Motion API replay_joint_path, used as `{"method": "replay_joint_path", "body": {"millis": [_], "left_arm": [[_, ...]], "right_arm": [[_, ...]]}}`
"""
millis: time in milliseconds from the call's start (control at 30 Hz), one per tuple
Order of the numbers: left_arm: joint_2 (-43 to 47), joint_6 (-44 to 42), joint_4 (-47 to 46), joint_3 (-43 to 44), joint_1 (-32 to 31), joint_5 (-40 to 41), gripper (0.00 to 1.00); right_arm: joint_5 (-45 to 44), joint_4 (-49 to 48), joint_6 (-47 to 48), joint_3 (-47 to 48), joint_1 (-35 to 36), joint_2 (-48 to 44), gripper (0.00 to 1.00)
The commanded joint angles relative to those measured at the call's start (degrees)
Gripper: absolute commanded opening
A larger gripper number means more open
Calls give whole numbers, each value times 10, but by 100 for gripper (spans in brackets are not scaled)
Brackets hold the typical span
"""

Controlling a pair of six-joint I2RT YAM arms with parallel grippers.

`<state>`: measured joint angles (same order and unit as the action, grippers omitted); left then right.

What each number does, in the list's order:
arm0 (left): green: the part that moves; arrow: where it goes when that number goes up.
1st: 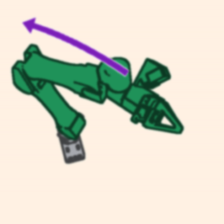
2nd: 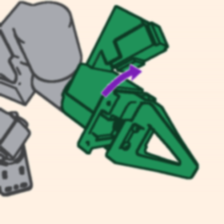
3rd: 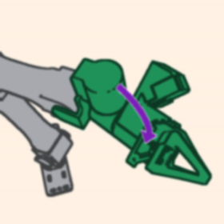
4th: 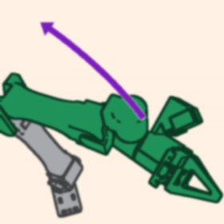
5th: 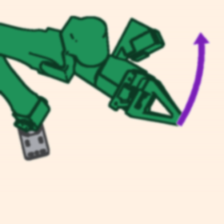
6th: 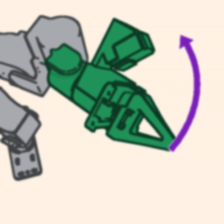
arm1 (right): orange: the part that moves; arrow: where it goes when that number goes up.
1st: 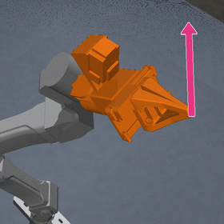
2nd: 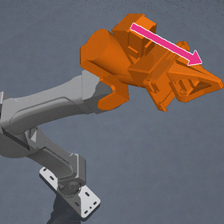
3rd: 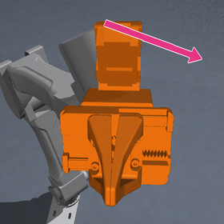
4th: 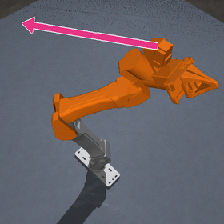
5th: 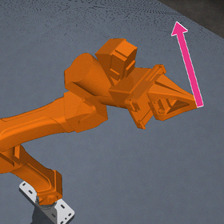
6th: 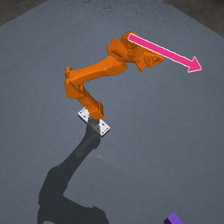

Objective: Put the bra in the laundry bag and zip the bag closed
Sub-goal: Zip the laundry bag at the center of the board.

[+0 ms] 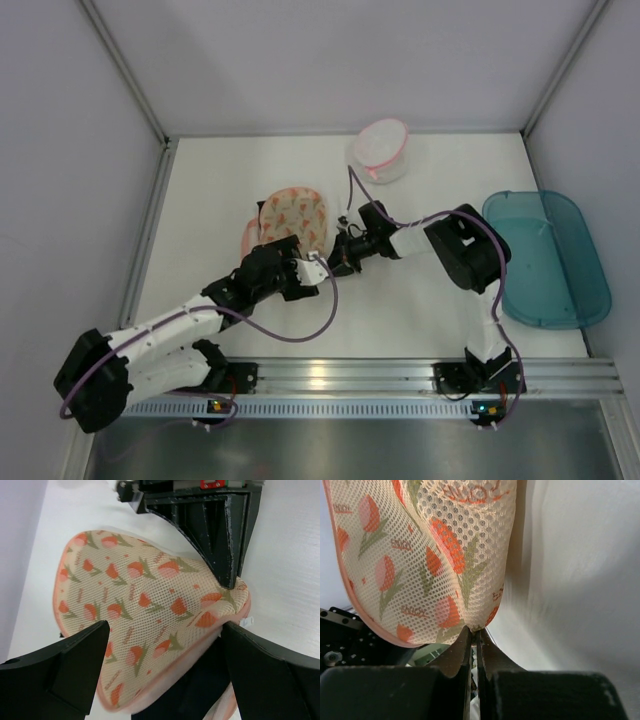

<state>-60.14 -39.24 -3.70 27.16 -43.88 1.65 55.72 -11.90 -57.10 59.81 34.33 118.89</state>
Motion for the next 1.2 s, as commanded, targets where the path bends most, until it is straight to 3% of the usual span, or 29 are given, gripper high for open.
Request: {"method": "replay_joint_path", "body": {"millis": [0, 67, 200, 233, 367, 467, 500, 700, 800, 933, 1167], "left_arm": [[85, 35, 34, 13, 11, -38, 98], [135, 102, 154, 47, 17, -54, 97], [194, 225, 239, 80, 22, -51, 85], [201, 233, 273, 92, 23, -60, 81], [181, 232, 298, 125, 66, -71, 38], [123, 253, 367, 188, 162, -220, 32], [105, 262, 383, 217, 226, -284, 30], [-87, 350, 428, 277, 472, -500, 27], [-141, 391, 420, 268, 499, -544, 28], [-177, 467, 359, 242, 501, -517, 29], [-252, 502, 323, 218, 509, -474, 28]], "right_arm": [[19, 7, 11, 20, 11, 2, 0], [17, 4, 9, 16, 9, 4, 0], [18, -15, -7, 10, 8, 9, 0], [18, -19, -11, 9, 8, 9, 0], [19, -43, -31, 3, 8, 12, 0], [19, -47, -40, -1, 7, 10, 0], [19, -56, -44, -6, 5, 9, 0], [-3, -150, -122, -59, -19, -1, 0], [-15, -161, -125, -72, -36, -11, 0], [-16, -184, -130, -78, -52, -10, 0], [-13, -192, -126, -82, -57, -5, 0]]}}
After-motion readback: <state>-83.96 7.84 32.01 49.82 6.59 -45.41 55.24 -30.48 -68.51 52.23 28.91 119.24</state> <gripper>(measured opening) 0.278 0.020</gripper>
